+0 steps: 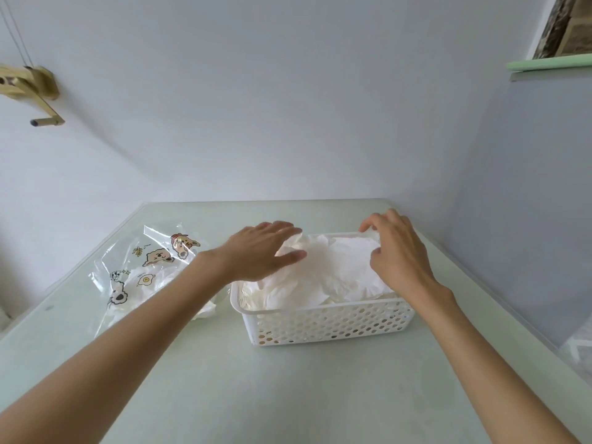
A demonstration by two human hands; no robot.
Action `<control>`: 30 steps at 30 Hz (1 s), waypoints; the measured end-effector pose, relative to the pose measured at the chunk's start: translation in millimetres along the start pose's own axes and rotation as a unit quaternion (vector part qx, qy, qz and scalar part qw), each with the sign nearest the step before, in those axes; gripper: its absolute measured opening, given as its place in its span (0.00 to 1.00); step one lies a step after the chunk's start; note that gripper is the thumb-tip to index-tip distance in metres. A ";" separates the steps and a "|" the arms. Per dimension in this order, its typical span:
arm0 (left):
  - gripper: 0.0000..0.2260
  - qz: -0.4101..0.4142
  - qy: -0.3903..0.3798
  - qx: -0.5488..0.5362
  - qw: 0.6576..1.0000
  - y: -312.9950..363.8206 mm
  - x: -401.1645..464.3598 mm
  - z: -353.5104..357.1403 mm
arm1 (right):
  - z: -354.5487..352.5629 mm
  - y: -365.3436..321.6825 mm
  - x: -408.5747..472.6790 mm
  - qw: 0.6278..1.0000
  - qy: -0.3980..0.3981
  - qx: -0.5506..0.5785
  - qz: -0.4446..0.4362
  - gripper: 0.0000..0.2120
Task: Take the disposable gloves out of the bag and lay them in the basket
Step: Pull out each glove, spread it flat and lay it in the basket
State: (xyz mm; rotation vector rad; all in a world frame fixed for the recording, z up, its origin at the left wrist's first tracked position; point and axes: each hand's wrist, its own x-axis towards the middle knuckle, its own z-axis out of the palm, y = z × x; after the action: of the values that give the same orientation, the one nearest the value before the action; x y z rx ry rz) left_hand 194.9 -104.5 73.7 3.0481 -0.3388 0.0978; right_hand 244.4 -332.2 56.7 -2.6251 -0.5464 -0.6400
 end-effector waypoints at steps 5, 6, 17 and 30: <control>0.41 -0.029 -0.216 -0.020 0.976 10.9 -2.6 10.4 | 13.1 -19.0 -4.5 0.960 -0.261 0.088 -0.051 0.19; 0.42 -0.036 -0.227 -0.005 0.973 9.5 -0.1 14.1 | 15.0 -16.6 -3.2 0.943 -0.326 0.066 -0.036 0.22; 0.44 -0.070 -0.260 0.031 0.963 10.1 13.3 24.0 | 8.9 8.3 23.2 0.882 -0.471 0.009 0.013 0.38; 0.17 -0.223 0.012 -0.138 0.965 -93.4 -124.2 -10.4 | 38.1 -57.1 31.9 0.973 -0.230 -0.019 -0.016 0.23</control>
State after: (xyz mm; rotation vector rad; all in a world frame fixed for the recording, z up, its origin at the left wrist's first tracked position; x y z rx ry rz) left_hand 94.1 14.1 69.0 2.7592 0.3138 0.0539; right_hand 258.2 -257.8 56.7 -2.8129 -0.7125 -0.0394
